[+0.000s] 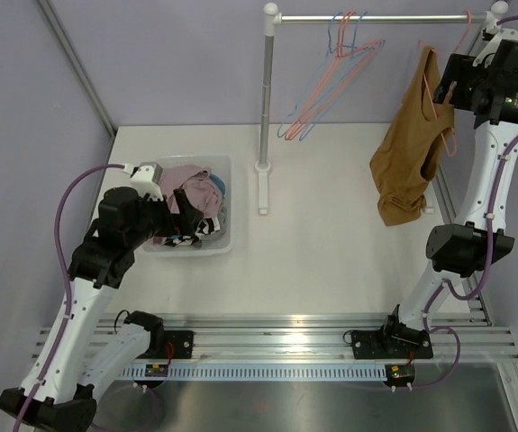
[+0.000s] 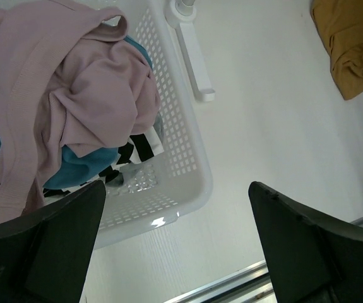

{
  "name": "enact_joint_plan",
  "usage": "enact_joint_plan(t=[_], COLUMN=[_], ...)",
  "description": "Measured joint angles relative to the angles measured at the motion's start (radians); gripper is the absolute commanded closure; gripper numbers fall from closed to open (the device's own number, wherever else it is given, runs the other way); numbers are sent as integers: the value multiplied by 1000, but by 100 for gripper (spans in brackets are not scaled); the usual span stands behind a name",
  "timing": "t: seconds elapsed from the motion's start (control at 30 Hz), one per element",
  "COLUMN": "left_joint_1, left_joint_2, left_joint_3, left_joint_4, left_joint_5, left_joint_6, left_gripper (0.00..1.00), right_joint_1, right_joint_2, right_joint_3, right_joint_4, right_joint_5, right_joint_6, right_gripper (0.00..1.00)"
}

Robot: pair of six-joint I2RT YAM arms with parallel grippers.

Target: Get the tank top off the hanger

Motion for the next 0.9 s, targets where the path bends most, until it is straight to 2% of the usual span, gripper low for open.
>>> enact_joint_plan(t=[0.1, 0.3, 0.37, 0.47, 0.5, 0.53, 0.57, 0.9], left_joint_1=[-3, -37, -42, -43, -44, -46, -48, -74], left_joint_2=[-51, -89, -87, -79, -79, -79, -80, -82], left_joint_3=[-59, -90, -90, -90, -91, -91, -91, -91], left_joint_4=[16, 47, 51, 52, 52, 52, 52, 52], left_joint_5=[6, 31, 42, 54, 57, 59, 60, 61], left_joint_6=[10, 26, 28, 28, 28, 28, 28, 27], left_gripper=[1, 1, 1, 1, 1, 1, 1, 1], right_joint_1=[-4, -4, -4, -5, -5, -5, -5, -5], right_joint_2=[55, 120, 122, 122, 122, 122, 122, 121], right_joint_3=[28, 78, 87, 101, 103, 104, 104, 112], right_joint_4=[1, 23, 28, 46, 48, 50, 52, 52], right_joint_5=[-71, -156, -174, -200, -206, -214, -222, -300], right_joint_6=[-11, -34, -39, -49, -51, -54, -57, -27], right_gripper=[34, 48, 59, 70, 75, 85, 100, 100])
